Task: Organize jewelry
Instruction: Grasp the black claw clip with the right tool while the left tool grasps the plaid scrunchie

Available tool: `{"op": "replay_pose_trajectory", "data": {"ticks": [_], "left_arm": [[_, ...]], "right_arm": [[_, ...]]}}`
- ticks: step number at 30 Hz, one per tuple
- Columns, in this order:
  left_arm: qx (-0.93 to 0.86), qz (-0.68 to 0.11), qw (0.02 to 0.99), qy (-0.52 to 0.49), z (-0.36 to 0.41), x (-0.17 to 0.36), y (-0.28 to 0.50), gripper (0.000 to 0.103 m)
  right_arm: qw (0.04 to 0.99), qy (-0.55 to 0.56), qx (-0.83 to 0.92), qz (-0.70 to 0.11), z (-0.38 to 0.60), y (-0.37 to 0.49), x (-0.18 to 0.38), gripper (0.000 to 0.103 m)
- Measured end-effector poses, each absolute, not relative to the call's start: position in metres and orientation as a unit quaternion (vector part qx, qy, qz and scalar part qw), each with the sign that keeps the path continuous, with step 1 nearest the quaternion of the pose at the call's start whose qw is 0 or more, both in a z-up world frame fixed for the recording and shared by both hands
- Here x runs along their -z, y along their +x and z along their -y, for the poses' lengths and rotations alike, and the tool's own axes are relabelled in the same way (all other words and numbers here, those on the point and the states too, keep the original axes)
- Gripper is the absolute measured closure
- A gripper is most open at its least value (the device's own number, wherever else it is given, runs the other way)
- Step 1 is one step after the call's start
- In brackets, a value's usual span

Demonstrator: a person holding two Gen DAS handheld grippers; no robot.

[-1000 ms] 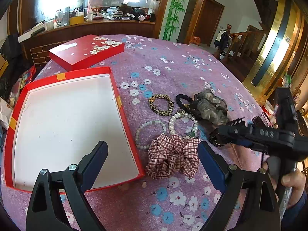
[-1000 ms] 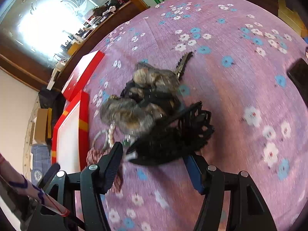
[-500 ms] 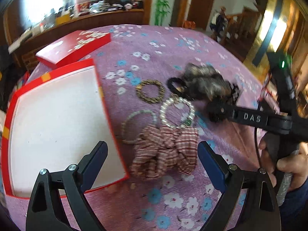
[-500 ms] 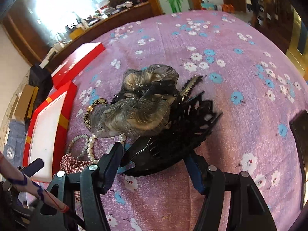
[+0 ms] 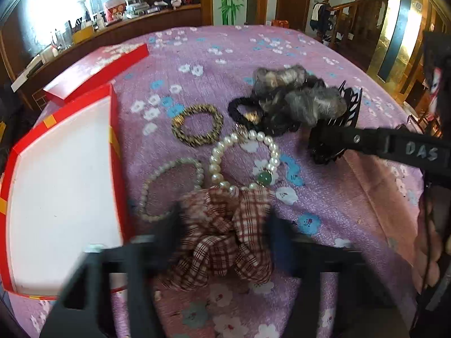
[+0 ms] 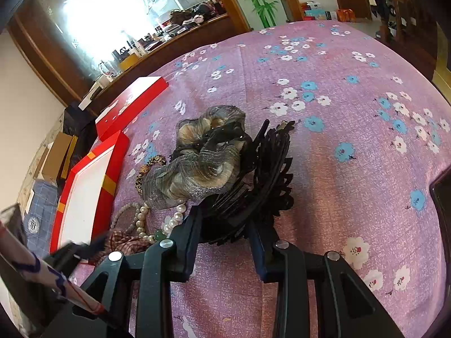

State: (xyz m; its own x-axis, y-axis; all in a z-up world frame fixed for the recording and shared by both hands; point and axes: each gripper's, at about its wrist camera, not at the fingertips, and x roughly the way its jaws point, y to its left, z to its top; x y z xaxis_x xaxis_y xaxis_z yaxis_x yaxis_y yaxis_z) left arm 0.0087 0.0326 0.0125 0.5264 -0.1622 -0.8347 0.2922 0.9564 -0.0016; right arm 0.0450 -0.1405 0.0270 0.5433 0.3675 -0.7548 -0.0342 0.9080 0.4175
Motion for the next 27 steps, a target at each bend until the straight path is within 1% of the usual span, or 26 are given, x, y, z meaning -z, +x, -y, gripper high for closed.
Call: {"op": "replay_pose_trajectory", "data": {"ticks": [1, 3, 5, 6, 7, 9, 10, 12, 15, 20, 27], "left_arm": [[0.13, -0.464, 0.874, 0.066, -0.032, -0.011, 0.008, 0.075], [0.135, -0.455, 0.878, 0.061, -0.031, -0.012, 0.006, 0.082], [0.152, -0.445, 0.881, 0.048, -0.033, -0.016, 0.003, 0.083], [0.157, -0.439, 0.884, 0.044, -0.033, -0.019, 0.001, 0.084], [0.157, -0.428, 0.889, 0.043, -0.034, -0.023, 0.0, 0.084], [0.147, -0.407, 0.901, 0.043, -0.036, -0.028, -0.004, 0.084], [0.141, -0.395, 0.907, 0.041, -0.038, -0.032, -0.005, 0.084], [0.135, -0.38, 0.915, 0.03, -0.045, -0.036, -0.006, 0.084], [0.127, -0.377, 0.917, 0.02, -0.051, -0.039, -0.004, 0.084], [0.123, -0.373, 0.92, 0.012, -0.055, -0.041, -0.004, 0.083], [0.121, -0.368, 0.922, 0.018, -0.053, -0.041, -0.005, 0.083]], "right_arm": [[0.859, 0.184, -0.115, -0.464, 0.141, 0.045, -0.026, 0.06], [0.858, 0.187, -0.112, -0.464, 0.143, 0.047, -0.024, 0.055], [0.858, 0.19, -0.112, -0.464, 0.142, 0.048, -0.022, 0.055], [0.859, 0.186, -0.115, -0.463, 0.141, 0.048, -0.022, 0.063], [0.864, 0.177, -0.113, -0.457, 0.14, 0.047, -0.023, 0.077], [0.876, 0.163, -0.109, -0.44, 0.138, 0.042, -0.03, 0.088], [0.882, 0.156, -0.1, -0.433, 0.138, 0.04, -0.034, 0.091], [0.892, 0.146, -0.083, -0.419, 0.14, 0.037, -0.039, 0.094], [0.895, 0.161, -0.086, -0.407, 0.146, 0.034, -0.043, 0.099], [0.919, 0.157, -0.09, -0.35, 0.146, 0.02, -0.064, 0.099], [0.936, 0.139, -0.095, -0.31, 0.137, 0.007, -0.078, 0.099]]}}
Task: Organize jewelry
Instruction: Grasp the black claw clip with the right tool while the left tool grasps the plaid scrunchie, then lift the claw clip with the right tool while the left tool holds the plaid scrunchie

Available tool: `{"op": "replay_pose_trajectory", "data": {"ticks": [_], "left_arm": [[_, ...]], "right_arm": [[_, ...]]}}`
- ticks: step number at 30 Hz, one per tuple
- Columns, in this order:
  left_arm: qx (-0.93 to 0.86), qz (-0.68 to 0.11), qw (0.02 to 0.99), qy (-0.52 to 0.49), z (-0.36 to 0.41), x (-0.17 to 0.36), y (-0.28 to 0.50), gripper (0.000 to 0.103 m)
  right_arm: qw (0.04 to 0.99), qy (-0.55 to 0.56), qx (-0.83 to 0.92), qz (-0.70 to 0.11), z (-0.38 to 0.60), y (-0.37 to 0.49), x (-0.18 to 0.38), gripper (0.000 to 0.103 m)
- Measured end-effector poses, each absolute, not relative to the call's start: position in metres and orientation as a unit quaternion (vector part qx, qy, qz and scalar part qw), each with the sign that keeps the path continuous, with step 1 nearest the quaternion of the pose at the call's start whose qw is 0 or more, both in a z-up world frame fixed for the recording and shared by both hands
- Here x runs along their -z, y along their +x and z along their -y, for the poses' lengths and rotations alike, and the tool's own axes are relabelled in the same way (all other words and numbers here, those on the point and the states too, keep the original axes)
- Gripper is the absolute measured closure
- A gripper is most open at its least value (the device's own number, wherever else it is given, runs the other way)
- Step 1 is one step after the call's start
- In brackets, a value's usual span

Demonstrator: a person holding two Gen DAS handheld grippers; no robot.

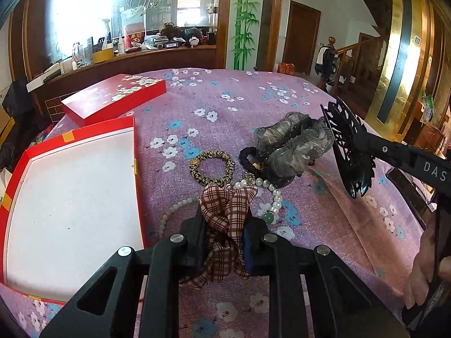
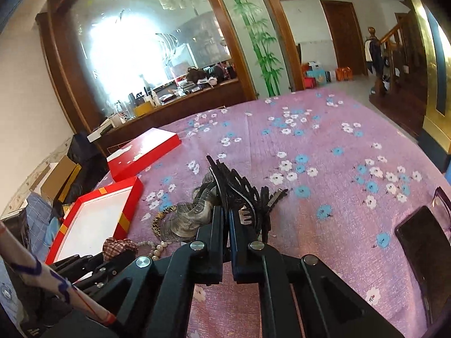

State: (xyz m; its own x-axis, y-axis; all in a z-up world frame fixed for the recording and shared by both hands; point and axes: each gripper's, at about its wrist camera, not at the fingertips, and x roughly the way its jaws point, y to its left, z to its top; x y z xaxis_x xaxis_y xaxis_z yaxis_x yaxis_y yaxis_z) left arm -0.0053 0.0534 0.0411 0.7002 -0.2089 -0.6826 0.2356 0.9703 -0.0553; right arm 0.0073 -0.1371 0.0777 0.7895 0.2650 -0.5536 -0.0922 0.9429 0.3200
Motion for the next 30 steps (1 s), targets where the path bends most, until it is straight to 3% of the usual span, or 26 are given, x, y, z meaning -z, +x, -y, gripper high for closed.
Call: {"op": "replay_pose_trajectory", "data": {"ticks": [30], "left_arm": [[0.074, -0.354, 0.932, 0.033, -0.058, -0.044, -0.004, 0.083]], "right_arm": [[0.948, 0.131, -0.16, -0.24, 0.117, -0.017, -0.096, 0.098]]}}
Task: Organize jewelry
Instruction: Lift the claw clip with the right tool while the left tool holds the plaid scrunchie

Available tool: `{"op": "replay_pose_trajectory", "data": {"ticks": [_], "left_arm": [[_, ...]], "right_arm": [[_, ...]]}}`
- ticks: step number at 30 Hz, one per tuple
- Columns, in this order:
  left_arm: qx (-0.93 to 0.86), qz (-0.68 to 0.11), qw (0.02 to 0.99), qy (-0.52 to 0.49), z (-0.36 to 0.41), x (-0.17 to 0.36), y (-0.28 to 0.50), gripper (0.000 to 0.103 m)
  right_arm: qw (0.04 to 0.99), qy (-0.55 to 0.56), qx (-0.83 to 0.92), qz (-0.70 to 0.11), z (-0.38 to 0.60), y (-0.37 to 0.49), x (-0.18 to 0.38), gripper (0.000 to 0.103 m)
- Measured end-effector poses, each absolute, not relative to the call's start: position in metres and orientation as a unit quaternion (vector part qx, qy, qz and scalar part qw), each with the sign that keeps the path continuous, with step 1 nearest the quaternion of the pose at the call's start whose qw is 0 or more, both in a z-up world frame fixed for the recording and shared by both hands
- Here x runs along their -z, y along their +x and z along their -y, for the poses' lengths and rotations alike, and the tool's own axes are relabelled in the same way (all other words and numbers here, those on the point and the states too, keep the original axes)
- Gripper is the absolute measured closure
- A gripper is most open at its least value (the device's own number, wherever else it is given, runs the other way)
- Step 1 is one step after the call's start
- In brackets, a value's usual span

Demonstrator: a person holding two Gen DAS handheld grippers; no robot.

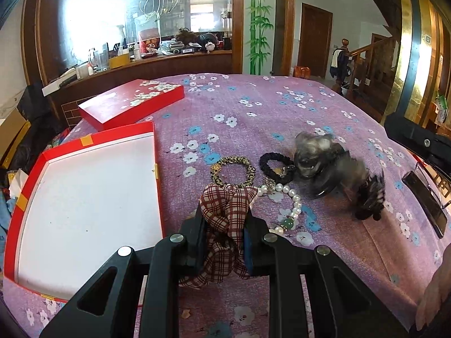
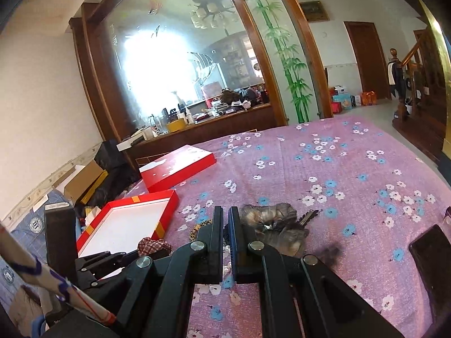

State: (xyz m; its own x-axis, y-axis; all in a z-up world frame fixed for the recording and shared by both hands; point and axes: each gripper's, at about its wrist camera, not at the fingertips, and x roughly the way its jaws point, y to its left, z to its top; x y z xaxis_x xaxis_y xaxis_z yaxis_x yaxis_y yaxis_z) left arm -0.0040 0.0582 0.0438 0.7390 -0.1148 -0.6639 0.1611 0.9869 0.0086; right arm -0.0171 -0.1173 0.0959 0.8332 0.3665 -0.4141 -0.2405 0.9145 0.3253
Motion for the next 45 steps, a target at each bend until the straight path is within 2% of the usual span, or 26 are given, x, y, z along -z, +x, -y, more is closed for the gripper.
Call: {"op": "replay_pose_trajectory", "data": {"ticks": [6, 8, 9, 10, 14, 20, 23, 27, 30, 32, 34, 37, 45], "left_arm": [[0.07, -0.356, 0.931, 0.036, -0.059, -0.043, -0.004, 0.082], [0.069, -0.359, 0.93, 0.034, -0.06, -0.042, -0.003, 0.082], [0.068, -0.36, 0.93, 0.033, -0.061, -0.042, -0.003, 0.082], [0.068, -0.361, 0.93, 0.033, -0.061, -0.042, -0.002, 0.082], [0.071, -0.36, 0.93, 0.037, -0.06, -0.042, -0.004, 0.081], [0.071, -0.361, 0.929, 0.034, -0.061, -0.041, -0.004, 0.081], [0.071, -0.362, 0.929, 0.035, -0.06, -0.041, -0.004, 0.081], [0.072, -0.363, 0.928, 0.037, -0.06, -0.04, -0.003, 0.081], [0.07, -0.364, 0.928, 0.032, -0.062, -0.04, -0.003, 0.081], [0.07, -0.364, 0.928, 0.032, -0.062, -0.039, -0.003, 0.081], [0.07, -0.365, 0.928, 0.032, -0.062, -0.039, -0.002, 0.081], [0.07, -0.364, 0.928, 0.032, -0.062, -0.039, -0.002, 0.081], [0.07, -0.362, 0.929, 0.03, -0.062, -0.04, -0.003, 0.081]], "right_arm": [[0.945, 0.152, -0.144, -0.252, 0.131, -0.012, -0.095, 0.098], [0.946, 0.165, -0.088, -0.264, 0.148, -0.007, -0.092, 0.081], [0.944, 0.16, -0.066, -0.281, 0.153, -0.002, -0.088, 0.052], [0.936, 0.158, -0.057, -0.309, 0.157, 0.006, -0.08, 0.038], [0.909, 0.186, -0.05, -0.369, 0.166, 0.021, -0.06, 0.038], [0.903, 0.196, 0.042, -0.38, 0.183, 0.017, -0.05, 0.036], [0.889, 0.222, 0.045, -0.398, 0.192, 0.021, -0.042, 0.03], [0.869, 0.192, -0.02, -0.457, 0.164, 0.03, -0.027, 0.03], [0.872, 0.125, -0.048, -0.471, 0.136, 0.029, -0.024, 0.03], [0.88, 0.087, -0.062, -0.464, 0.121, 0.025, -0.024, 0.035], [0.893, 0.058, -0.059, -0.442, 0.116, 0.018, -0.029, 0.051], [0.899, 0.065, -0.069, -0.429, 0.119, 0.016, -0.035, 0.06], [0.924, 0.117, -0.118, -0.345, 0.124, 0.0, -0.064, 0.062]]}}
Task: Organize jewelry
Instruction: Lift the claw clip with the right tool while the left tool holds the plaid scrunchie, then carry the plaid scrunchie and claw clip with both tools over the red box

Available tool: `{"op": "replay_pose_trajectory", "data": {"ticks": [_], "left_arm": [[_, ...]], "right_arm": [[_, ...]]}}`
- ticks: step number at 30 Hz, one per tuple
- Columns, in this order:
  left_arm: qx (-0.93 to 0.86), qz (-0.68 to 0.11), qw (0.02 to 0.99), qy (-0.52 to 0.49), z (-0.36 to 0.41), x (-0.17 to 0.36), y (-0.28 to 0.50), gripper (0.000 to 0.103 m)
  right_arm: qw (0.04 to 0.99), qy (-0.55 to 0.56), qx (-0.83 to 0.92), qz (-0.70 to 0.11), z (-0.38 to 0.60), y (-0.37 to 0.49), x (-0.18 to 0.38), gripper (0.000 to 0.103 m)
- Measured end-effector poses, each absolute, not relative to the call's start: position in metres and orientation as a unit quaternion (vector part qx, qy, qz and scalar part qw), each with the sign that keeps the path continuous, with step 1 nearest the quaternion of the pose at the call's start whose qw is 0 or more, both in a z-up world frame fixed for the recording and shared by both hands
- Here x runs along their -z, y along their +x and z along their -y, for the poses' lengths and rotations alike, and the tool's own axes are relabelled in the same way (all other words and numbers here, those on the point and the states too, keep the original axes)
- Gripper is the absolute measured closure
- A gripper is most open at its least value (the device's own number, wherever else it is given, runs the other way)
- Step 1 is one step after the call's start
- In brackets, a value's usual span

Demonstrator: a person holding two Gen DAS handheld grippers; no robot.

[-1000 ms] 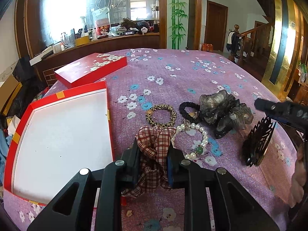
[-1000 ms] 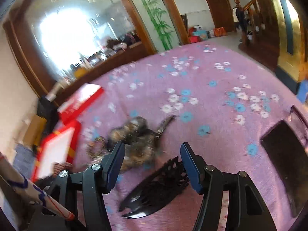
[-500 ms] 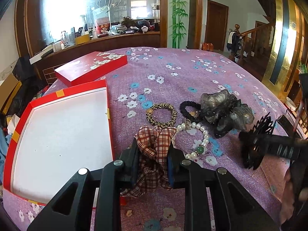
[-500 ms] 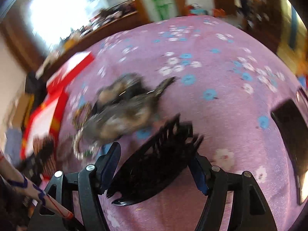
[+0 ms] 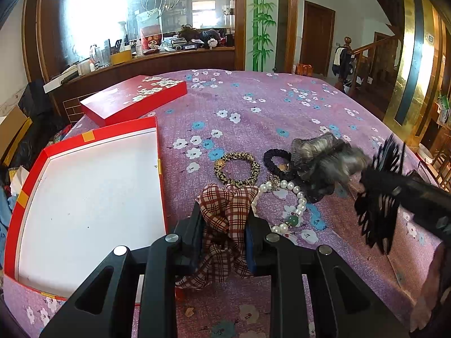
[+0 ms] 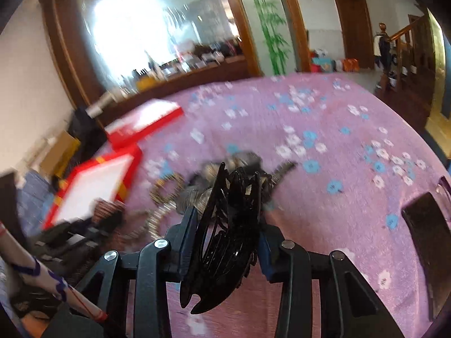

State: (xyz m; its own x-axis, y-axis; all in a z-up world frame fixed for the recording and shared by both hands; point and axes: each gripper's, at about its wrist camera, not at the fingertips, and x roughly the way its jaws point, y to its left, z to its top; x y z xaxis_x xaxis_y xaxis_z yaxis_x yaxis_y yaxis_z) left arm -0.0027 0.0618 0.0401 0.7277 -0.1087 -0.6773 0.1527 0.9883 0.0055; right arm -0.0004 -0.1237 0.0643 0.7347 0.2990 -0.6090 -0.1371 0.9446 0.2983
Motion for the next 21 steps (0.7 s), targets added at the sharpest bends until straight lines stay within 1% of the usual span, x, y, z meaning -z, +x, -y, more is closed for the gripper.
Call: {"op": "replay_pose_trajectory", "data": {"ticks": [3, 5, 21], "left_arm": [[0.07, -0.363, 0.929, 0.03, -0.062, -0.04, -0.003, 0.081], [0.068, -0.364, 0.928, 0.032, -0.061, -0.04, -0.002, 0.081], [0.059, -0.353, 0.933, 0.037, -0.062, -0.044, -0.007, 0.081]], "right_arm": [[0.936, 0.114, -0.131, -0.307, 0.116, -0.005, -0.076, 0.062], [0.938, 0.113, -0.142, -0.297, 0.113, -0.008, -0.079, 0.061], [0.937, 0.1, -0.164, -0.293, 0.105, -0.007, -0.074, 0.061]]}}
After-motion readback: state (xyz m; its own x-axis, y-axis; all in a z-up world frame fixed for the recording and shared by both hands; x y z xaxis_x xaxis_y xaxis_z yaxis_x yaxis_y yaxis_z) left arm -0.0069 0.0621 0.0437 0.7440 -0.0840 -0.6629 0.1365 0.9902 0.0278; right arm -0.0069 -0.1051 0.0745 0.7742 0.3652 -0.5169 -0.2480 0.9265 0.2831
